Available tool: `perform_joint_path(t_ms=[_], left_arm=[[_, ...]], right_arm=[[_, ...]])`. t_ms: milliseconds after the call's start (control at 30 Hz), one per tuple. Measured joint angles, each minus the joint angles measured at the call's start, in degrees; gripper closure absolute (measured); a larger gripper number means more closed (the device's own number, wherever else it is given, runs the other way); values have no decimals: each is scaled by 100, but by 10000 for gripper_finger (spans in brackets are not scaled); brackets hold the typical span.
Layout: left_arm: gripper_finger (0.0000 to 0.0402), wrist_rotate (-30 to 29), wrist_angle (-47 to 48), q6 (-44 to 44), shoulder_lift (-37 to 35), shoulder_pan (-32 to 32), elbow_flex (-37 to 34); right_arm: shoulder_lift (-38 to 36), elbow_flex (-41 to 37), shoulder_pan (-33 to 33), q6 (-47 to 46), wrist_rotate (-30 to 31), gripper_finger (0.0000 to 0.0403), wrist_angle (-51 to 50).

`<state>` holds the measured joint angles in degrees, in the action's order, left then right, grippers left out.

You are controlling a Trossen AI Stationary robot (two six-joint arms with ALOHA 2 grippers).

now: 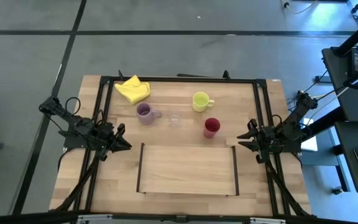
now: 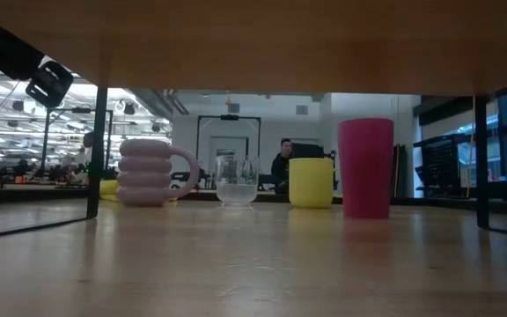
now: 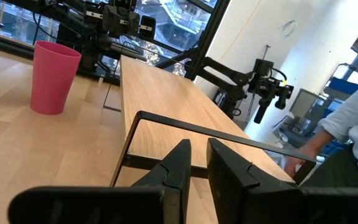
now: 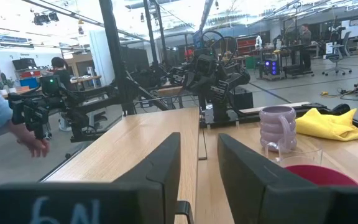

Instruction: Stack small to large cups/mugs on shelf

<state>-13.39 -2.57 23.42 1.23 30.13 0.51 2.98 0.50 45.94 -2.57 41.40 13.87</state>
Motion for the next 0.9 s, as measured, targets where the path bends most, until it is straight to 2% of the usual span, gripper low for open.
perform_joint_path(t_ms=[600, 900], left_arm=[[354, -2, 0, 0, 0, 1, 1], [354, 0, 0, 0, -1, 1, 0]], right_arm=[[-2, -1, 1, 4, 1, 295, 0], [0, -1, -1, 912, 0, 295, 53]])
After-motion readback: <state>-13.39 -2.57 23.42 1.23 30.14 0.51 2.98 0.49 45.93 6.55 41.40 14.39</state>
